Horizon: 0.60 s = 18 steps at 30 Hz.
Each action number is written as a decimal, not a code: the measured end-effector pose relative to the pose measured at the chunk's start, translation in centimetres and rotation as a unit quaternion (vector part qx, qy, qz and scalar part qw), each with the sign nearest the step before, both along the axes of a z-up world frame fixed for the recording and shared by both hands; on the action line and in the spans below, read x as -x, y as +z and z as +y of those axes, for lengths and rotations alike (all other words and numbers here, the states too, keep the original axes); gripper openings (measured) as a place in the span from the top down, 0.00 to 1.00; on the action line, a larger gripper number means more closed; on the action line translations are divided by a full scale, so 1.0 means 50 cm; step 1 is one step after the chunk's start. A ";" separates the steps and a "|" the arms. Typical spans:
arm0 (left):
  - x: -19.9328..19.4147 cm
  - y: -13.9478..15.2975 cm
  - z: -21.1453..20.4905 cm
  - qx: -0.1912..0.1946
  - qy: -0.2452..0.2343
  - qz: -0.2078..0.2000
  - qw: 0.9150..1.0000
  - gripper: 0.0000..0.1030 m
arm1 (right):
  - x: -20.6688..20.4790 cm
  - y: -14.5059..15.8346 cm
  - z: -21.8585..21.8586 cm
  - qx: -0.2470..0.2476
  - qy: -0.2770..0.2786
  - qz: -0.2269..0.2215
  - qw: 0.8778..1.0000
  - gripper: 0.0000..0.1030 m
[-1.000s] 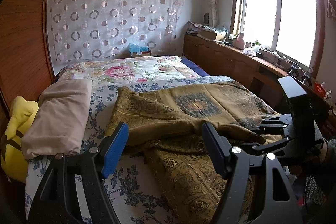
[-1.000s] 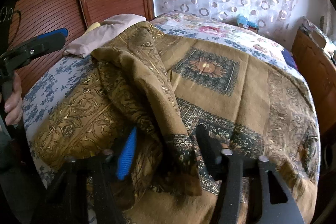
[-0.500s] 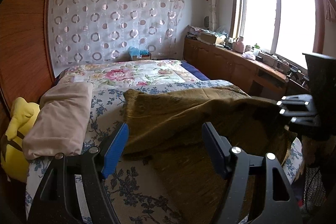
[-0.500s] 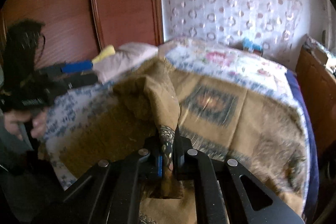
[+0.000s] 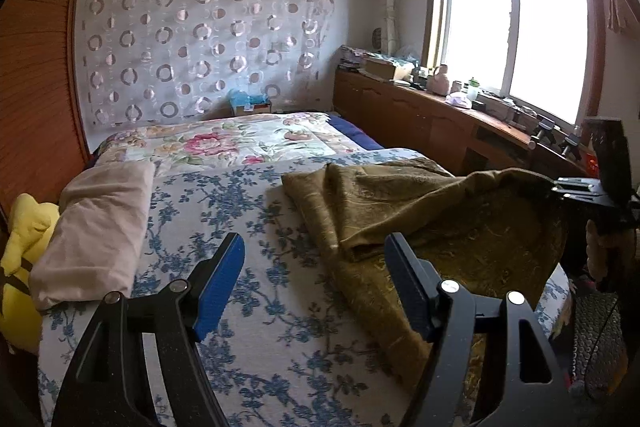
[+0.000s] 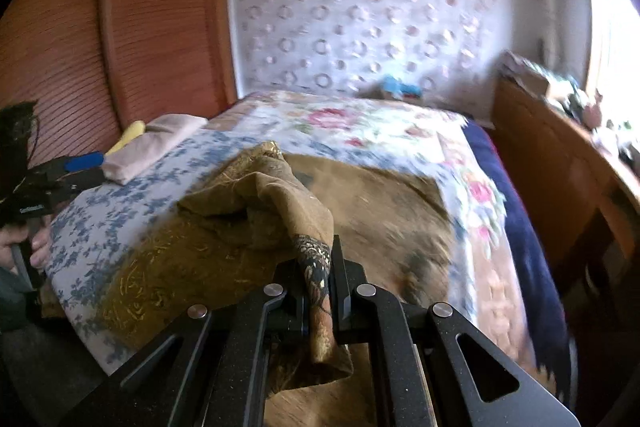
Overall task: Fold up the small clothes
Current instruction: 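Fold the held edge over the bundle with the right gripper and open it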
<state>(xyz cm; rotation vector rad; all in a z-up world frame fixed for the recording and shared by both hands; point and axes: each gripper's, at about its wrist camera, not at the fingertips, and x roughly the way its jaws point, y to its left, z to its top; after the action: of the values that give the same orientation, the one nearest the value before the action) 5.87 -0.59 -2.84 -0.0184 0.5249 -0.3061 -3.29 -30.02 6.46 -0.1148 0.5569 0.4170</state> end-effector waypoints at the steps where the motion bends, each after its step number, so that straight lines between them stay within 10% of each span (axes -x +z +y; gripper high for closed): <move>1: -0.001 -0.001 -0.007 -0.001 -0.003 0.002 1.000 0.29 | 0.003 -0.007 -0.012 -0.003 -0.008 0.006 1.000 0.94; 18: 0.001 -0.020 -0.065 -0.017 -0.027 0.017 0.999 0.29 | -0.023 -0.041 -0.005 0.047 -0.043 0.072 0.995 0.81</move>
<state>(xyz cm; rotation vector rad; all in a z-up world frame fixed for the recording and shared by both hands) 5.83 -3.83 -3.83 0.0246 0.5644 -0.3501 -2.12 -30.27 4.40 -0.1508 0.7210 0.3168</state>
